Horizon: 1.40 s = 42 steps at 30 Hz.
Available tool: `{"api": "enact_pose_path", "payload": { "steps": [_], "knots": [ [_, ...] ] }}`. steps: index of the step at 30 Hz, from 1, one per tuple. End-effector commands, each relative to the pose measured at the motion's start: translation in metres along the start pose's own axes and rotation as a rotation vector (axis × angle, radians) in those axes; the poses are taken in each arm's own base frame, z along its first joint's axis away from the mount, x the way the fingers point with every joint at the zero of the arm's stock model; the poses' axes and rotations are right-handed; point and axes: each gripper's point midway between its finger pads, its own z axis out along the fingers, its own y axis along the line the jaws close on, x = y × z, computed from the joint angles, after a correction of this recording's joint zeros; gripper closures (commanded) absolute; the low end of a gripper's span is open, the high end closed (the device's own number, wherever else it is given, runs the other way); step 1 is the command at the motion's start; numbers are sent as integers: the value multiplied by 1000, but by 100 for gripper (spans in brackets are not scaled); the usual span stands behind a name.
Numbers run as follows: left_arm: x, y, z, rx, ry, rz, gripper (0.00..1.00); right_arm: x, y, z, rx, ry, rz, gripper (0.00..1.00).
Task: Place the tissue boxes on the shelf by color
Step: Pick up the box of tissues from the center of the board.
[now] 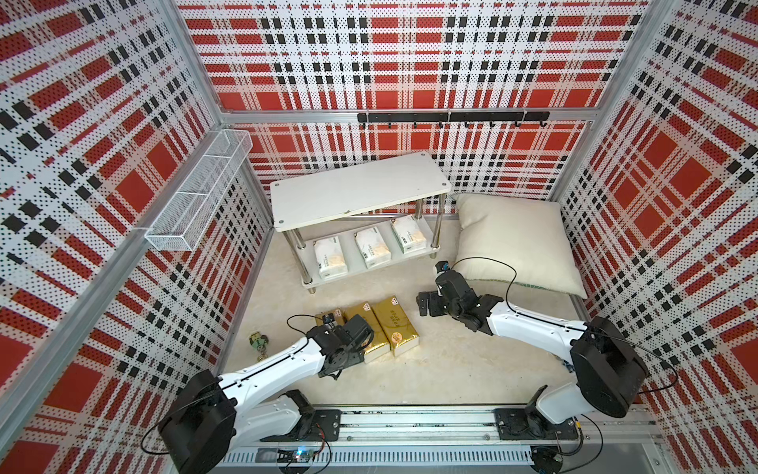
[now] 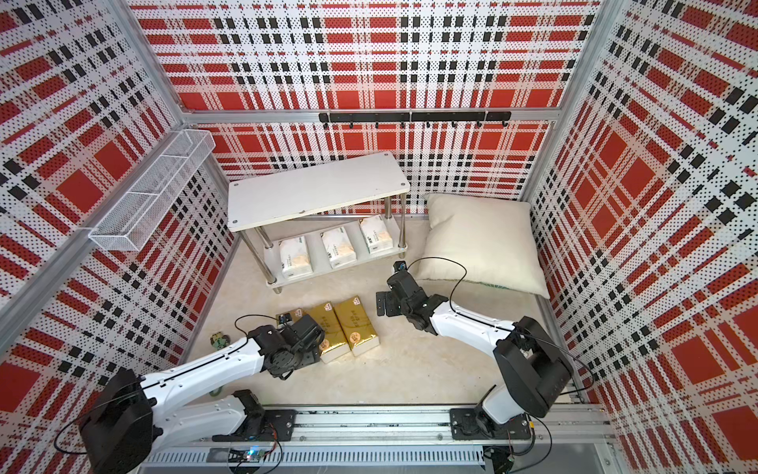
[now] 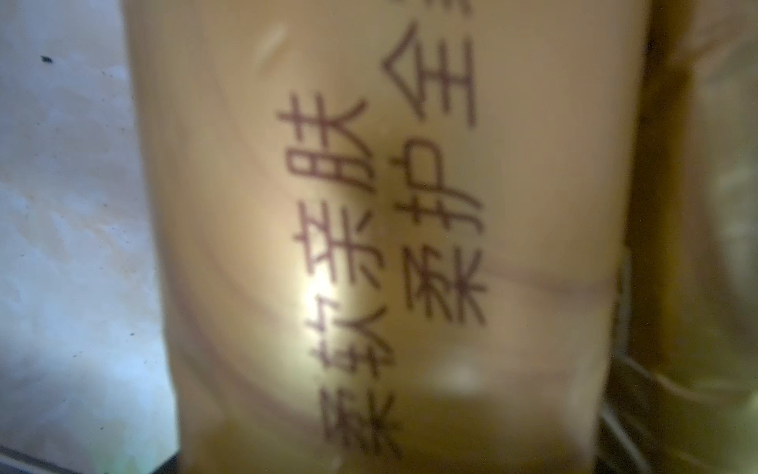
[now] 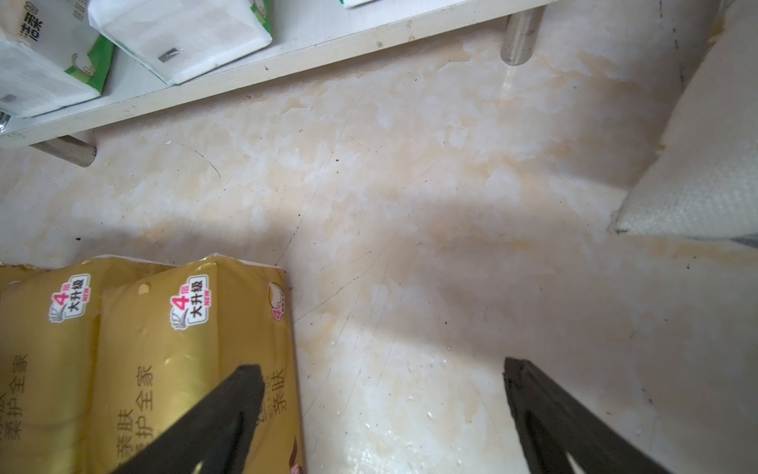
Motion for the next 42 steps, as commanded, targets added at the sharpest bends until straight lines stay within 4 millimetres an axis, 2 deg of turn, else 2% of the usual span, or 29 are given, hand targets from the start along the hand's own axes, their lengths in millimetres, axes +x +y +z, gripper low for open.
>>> {"api": "enact_pose_path", "payload": {
  "steps": [1, 14, 25, 31, 37, 42],
  "knots": [
    [-5, -2, -4, 10, -41, -16, 20, 5, 0, 4, -2, 6, 2, 0],
    [-26, -6, -36, -1, -132, -25, 23, 3, 3, 5, -10, 6, 2, 0],
    [-35, -26, -74, 26, -167, 12, 24, 1, 4, 6, -12, 5, 2, 0],
    [-51, -33, -103, 37, -198, 42, 24, 0, 5, 6, -14, 2, 2, 0],
    [-66, -46, -122, 41, -230, 87, 25, 2, 5, 7, -15, 10, -3, 0],
    [-90, -53, -143, 37, -300, 93, 25, 1, 5, 6, -12, 13, -12, 0]
  ]
}}
